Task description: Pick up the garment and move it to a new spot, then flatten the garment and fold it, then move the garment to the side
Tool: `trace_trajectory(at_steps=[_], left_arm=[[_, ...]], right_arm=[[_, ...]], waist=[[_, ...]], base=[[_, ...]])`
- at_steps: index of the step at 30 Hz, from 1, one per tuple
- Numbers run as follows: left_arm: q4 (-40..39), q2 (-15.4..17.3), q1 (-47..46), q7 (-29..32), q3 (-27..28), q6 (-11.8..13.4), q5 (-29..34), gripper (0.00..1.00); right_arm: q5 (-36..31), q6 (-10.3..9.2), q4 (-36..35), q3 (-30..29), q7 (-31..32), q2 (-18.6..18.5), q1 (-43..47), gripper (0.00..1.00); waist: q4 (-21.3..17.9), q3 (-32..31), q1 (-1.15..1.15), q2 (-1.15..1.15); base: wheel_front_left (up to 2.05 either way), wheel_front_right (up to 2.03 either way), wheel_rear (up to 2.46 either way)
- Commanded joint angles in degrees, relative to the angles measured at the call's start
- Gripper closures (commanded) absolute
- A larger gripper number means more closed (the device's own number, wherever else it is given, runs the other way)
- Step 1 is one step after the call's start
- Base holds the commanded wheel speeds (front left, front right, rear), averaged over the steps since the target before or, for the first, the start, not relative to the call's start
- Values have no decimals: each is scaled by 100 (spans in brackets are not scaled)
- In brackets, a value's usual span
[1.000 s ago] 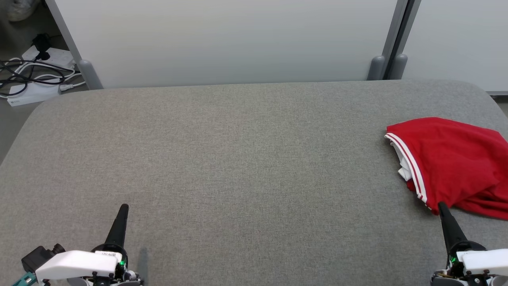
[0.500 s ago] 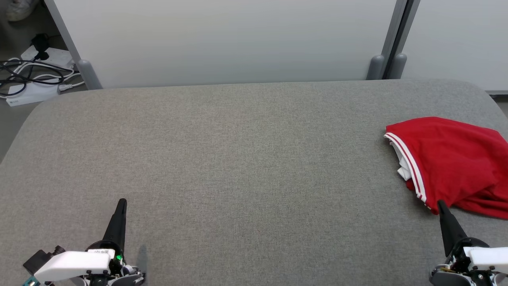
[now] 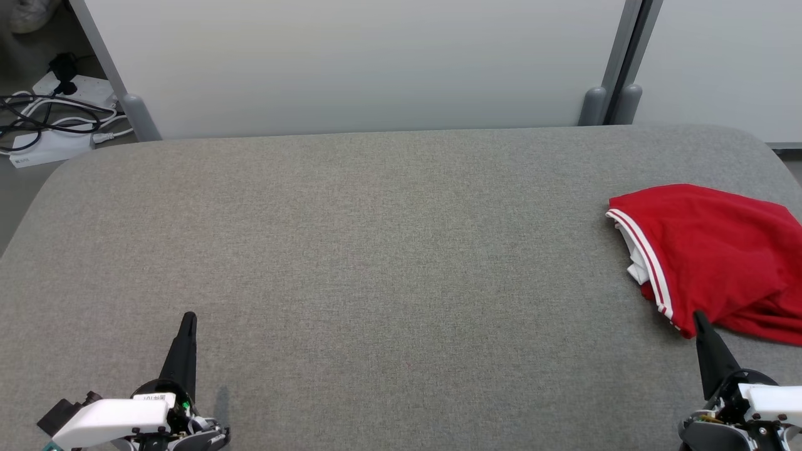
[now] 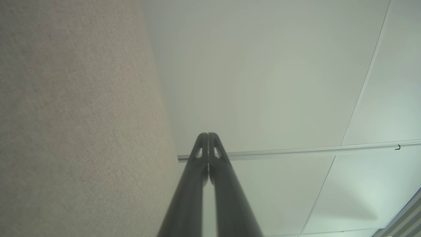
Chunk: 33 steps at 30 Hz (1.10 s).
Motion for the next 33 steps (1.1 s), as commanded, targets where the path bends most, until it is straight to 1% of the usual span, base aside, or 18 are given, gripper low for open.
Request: trace_trajectory(at_steps=[1,33], left_arm=[[-129,76,-323,31,195,-49,-17,100],[-128,50,-326,61,232,-49,14,100]], right_arm=[[15,8,-149,106,56,-46,-247,100],[-28,8,-146,55,97,-10,-252,100]], waist=[[0,0,0,0],[0,0,0,0]], base=[[0,0,0],[0,0,0]])
